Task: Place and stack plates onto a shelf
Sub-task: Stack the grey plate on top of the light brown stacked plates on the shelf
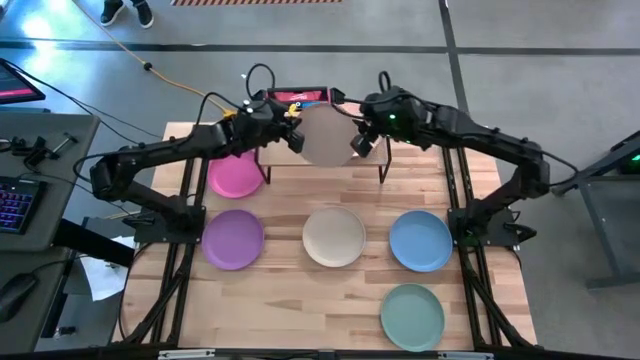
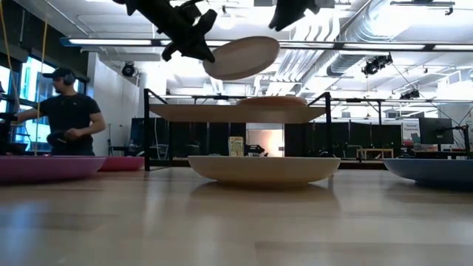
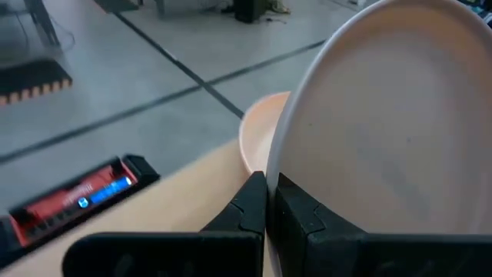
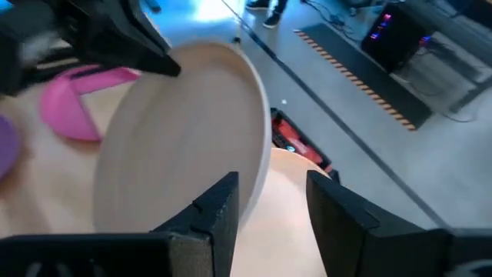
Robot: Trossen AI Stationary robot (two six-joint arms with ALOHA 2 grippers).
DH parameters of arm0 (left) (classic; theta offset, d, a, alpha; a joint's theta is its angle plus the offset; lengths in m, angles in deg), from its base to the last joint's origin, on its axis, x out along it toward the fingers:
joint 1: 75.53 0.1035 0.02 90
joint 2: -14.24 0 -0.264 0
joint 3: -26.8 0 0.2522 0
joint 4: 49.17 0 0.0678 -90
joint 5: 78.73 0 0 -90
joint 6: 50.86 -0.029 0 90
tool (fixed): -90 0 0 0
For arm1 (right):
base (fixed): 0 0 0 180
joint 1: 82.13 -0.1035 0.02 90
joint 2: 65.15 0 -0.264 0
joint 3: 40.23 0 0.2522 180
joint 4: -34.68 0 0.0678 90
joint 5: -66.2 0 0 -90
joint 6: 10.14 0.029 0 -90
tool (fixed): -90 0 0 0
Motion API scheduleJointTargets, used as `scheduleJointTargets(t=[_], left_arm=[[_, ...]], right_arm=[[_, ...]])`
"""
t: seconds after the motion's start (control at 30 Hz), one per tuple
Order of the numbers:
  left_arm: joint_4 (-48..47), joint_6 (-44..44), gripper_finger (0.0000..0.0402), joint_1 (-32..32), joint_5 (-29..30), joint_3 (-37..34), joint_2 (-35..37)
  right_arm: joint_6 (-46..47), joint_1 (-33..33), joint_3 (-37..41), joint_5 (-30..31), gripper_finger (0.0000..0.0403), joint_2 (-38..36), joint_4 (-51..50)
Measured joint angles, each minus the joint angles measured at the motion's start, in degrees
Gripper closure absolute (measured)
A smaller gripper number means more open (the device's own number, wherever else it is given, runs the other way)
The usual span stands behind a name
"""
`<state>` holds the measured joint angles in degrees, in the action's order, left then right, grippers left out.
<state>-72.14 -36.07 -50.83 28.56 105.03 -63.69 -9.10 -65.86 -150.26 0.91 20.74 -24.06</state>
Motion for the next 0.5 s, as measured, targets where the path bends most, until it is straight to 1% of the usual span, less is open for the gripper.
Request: scheduleJointTargets(t=[0.23,0.5], left_arm=[[0.5,-5.2,0.0401,1.0,0.0,0.0,0.0],[0.5,-8.6,0.0401,0.9,-0.2,0.0,0.0]], right_arm=[[-1.3,-0.3,0.0,3.8,0.0274,3.5,3.5],[0.4,-0.3,0.0,4.2,0.0274,6.5,3.7]])
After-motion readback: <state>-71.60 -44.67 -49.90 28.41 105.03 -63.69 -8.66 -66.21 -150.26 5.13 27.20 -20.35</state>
